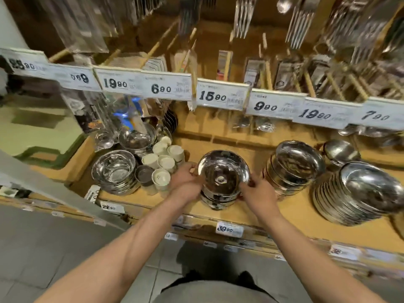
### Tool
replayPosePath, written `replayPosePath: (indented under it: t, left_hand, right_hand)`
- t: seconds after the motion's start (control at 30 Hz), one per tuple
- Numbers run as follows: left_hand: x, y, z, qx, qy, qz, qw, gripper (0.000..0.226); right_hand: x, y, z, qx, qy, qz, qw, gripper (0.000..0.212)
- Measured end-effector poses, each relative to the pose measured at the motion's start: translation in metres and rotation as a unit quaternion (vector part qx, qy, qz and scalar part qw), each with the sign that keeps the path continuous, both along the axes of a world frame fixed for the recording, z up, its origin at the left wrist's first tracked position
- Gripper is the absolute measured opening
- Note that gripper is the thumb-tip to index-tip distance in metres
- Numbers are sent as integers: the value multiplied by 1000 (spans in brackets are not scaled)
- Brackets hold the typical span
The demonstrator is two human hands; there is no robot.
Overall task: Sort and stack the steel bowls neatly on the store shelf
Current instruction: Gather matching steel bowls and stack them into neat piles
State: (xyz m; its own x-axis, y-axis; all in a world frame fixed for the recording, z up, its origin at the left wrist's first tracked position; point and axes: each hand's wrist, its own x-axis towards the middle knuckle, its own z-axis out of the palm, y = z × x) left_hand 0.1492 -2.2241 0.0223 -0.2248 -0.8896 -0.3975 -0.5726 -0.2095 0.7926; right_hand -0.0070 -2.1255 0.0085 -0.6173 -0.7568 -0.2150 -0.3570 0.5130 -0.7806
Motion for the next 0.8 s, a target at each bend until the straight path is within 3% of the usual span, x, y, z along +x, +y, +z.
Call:
replayPosePath:
  t: [0.3, 0.57, 0.8]
  left_hand:
    - [9, -3, -21, 18, 59, 1, 998, 25]
    - [15, -4, -29, 1, 25, -31, 999, 27]
    - [17, -1, -31, -13, 49, -41, 998, 26]
  right_hand:
    - [9, 2, -16, -9, -20, -38, 999, 12]
    - [4, -5, -12, 1, 5, -17, 1000, 19]
    - [2, 1, -20, -34, -36, -20, 999, 14]
